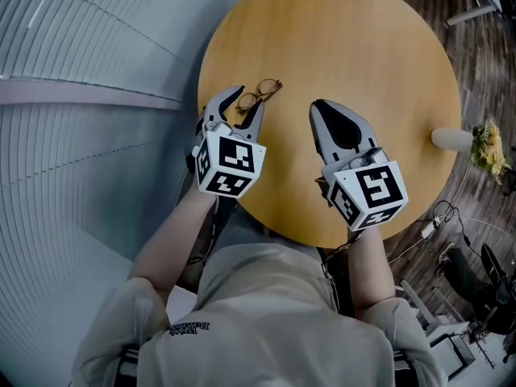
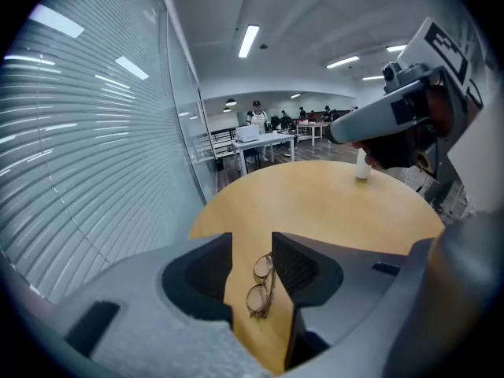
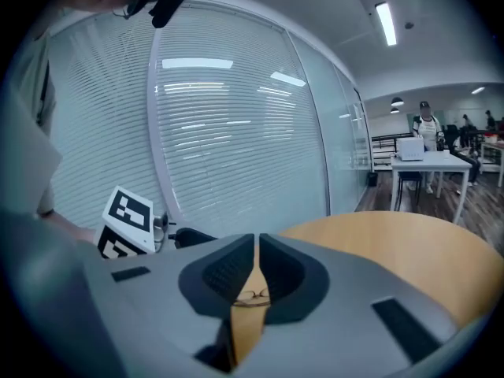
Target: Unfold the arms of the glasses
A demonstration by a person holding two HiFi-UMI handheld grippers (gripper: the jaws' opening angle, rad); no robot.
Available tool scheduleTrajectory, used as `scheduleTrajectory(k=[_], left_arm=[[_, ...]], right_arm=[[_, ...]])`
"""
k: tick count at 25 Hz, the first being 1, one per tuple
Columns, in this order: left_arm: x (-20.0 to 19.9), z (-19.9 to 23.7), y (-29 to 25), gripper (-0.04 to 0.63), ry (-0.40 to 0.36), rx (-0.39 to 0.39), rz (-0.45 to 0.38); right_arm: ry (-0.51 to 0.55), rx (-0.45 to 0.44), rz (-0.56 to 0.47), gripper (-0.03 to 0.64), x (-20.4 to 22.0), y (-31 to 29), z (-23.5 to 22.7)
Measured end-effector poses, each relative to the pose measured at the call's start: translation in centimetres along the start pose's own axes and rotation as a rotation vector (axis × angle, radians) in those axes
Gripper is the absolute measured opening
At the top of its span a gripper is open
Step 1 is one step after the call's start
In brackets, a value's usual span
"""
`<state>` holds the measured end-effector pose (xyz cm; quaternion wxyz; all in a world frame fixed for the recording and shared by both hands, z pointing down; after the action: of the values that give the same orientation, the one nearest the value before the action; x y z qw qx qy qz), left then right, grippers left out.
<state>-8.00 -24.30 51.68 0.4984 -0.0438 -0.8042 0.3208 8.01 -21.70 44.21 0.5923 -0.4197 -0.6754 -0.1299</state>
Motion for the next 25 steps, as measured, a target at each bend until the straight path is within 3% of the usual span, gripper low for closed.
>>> scheduleTrajectory(k=[12, 25], left_arm=[[5.1, -2.5, -5.9, 0.153, -0.043, 0.048, 0.132], [9.3, -4.1, -10.8, 0.152, -0.154, 0.093, 0.254]], right_arm=[[-0.061, 0.024, 0.092, 0.041, 4.9, -1.4, -2.8], [-0.122, 0.03, 0.17, 0.041, 9.4, -2.1, -4.1]])
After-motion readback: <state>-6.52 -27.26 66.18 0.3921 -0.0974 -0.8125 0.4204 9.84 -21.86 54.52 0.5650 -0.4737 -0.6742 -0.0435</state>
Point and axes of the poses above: the fingertips, and each gripper's own axes: y backward along the fingers, z to its left, x out of its underside, the point moved 6 cm from there along y, backward along the fingers, and after that the axes turned 12 degrees about -x, right-handed, at the moved point
